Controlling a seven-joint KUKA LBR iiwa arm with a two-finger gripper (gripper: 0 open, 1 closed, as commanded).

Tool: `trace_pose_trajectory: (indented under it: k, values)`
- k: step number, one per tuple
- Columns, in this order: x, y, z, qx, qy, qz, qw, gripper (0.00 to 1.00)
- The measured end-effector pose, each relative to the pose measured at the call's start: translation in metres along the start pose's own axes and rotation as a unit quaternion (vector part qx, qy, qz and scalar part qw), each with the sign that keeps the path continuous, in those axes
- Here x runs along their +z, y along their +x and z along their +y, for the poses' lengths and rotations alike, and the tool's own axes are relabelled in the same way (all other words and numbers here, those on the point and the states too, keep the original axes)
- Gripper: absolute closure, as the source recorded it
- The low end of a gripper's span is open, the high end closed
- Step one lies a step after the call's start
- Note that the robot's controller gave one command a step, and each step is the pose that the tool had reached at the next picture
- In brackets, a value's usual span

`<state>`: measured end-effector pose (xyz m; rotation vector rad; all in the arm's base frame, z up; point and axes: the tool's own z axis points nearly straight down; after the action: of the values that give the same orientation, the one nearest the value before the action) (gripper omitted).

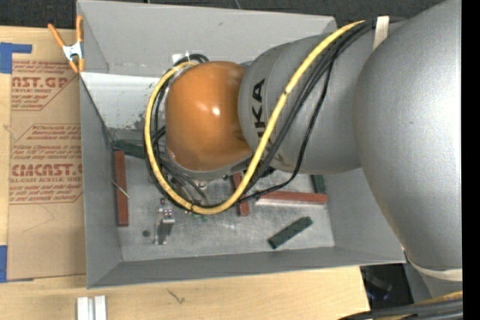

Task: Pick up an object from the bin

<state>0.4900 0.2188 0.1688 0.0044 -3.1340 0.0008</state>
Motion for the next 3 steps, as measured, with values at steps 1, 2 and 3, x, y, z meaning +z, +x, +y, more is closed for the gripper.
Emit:
trace_pose_trajectory:
  k: [1, 2, 3]
  values:
    - [-0.004, -0.002, -0.001, 0.001, -0.001, -0.0037, 1.0, 0.0]
    - [0.09, -0.004, -0.062, 0.019, -0.001, -0.0024, 0.9998, 1.0]
    - [0.09, -0.004, -0.062, 0.019, -0.001, -0.0025, 0.9998, 1.0]
